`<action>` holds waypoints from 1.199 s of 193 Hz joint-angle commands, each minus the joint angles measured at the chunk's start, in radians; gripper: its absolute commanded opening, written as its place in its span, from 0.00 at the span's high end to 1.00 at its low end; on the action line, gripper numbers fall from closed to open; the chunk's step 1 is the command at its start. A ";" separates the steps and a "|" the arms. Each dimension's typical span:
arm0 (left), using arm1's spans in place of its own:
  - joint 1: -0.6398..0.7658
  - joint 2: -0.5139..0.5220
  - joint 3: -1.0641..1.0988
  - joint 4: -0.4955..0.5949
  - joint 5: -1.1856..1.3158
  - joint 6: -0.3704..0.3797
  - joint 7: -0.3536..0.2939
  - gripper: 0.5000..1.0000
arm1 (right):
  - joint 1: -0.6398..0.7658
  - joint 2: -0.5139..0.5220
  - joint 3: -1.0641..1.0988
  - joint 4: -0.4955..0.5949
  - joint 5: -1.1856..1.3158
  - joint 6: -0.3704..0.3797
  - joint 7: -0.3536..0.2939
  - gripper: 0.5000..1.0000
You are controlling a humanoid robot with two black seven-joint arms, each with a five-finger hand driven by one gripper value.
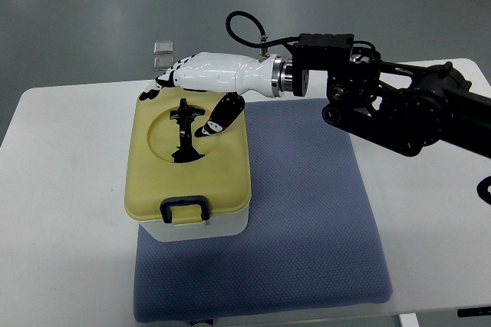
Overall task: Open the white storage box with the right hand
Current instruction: 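Lower the right hand and close its fingers around the black lid handle, then lift the yellow lid off the white box and carry it aside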
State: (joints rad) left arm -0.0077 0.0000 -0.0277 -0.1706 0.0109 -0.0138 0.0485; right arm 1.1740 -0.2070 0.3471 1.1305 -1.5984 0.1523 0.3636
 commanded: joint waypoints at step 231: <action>0.000 0.000 0.002 -0.004 0.001 0.000 -0.001 0.00 | 0.075 -0.408 0.102 0.086 0.117 0.202 0.140 1.00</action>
State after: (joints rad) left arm -0.0071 0.0000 -0.0261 -0.1754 0.0107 -0.0139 0.0491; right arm 1.2690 -0.5254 0.4634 1.2194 -1.4791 0.3322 0.4634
